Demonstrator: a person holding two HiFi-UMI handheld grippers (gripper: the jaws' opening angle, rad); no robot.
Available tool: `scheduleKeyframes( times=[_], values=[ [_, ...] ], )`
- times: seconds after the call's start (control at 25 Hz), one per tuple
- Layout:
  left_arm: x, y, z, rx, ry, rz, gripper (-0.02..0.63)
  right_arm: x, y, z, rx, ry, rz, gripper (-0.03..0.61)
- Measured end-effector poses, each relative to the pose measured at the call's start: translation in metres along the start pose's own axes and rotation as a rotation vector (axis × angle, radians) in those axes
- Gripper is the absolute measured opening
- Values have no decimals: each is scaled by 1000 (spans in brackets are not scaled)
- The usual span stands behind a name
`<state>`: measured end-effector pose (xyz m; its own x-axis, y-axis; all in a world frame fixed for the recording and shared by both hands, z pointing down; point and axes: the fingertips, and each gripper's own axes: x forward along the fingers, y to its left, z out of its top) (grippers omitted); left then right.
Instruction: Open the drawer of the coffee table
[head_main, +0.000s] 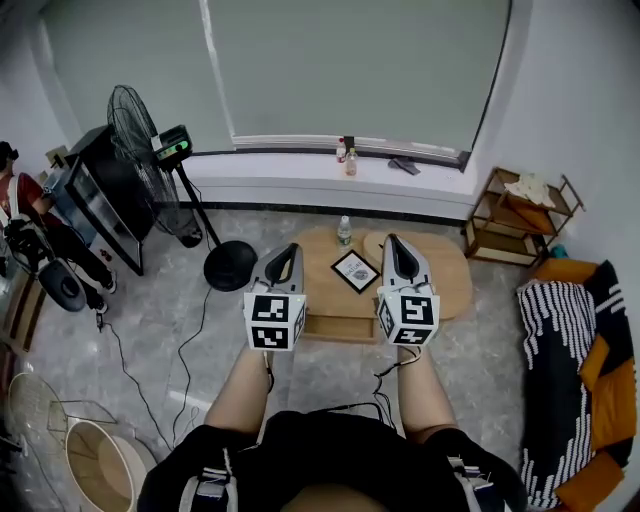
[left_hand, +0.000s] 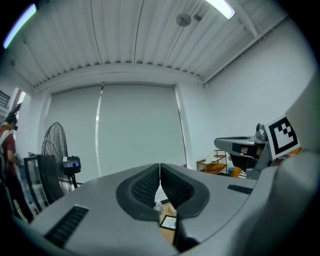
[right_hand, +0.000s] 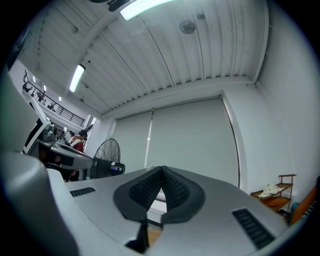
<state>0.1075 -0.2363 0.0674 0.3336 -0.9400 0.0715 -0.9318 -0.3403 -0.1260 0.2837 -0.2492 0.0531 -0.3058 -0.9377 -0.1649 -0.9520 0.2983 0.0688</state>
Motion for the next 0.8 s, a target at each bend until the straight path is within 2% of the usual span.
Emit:
scheduleKeyframes(
  times=[0.16, 0.52, 0.8],
  values=[
    [13, 16, 1, 27, 3, 13, 25, 21, 2, 5, 11, -14, -2, 14],
    [23, 48, 0, 34, -6, 16, 25, 45, 23, -1, 42, -13, 0, 14],
    [19, 55, 1, 33, -13, 26, 25, 48, 33, -2, 33, -3, -3, 15]
  ],
)
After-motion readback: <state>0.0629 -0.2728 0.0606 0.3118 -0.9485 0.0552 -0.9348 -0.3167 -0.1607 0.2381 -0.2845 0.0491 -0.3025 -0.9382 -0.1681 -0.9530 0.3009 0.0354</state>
